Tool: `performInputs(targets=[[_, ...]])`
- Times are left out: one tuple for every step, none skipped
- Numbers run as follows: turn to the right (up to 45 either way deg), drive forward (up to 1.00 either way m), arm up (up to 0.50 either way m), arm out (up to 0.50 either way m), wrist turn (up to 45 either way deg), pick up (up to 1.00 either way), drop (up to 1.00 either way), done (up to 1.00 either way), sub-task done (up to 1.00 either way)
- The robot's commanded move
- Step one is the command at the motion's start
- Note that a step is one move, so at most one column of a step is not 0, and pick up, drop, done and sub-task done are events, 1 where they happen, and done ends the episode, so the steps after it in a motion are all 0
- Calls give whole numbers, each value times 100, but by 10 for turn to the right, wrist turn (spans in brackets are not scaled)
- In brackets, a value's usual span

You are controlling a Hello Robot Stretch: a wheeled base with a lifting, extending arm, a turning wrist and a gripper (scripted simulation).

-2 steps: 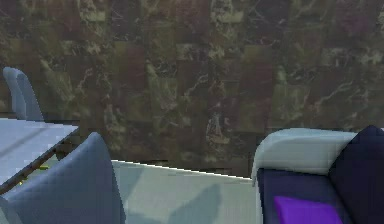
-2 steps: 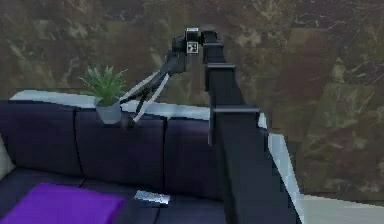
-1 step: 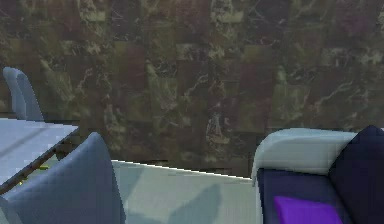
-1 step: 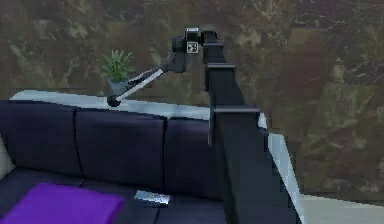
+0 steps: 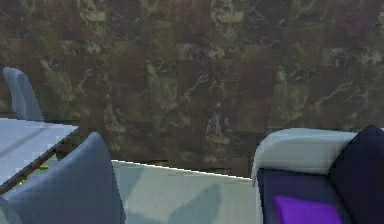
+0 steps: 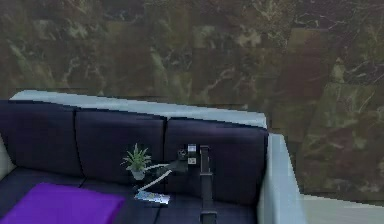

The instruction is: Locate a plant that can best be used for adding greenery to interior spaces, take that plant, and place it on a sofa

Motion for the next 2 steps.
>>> performInputs(targets=[[0, 0, -32, 0, 0, 0, 0, 0, 0], [0, 0, 0, 0, 0, 0, 100, 0, 0]])
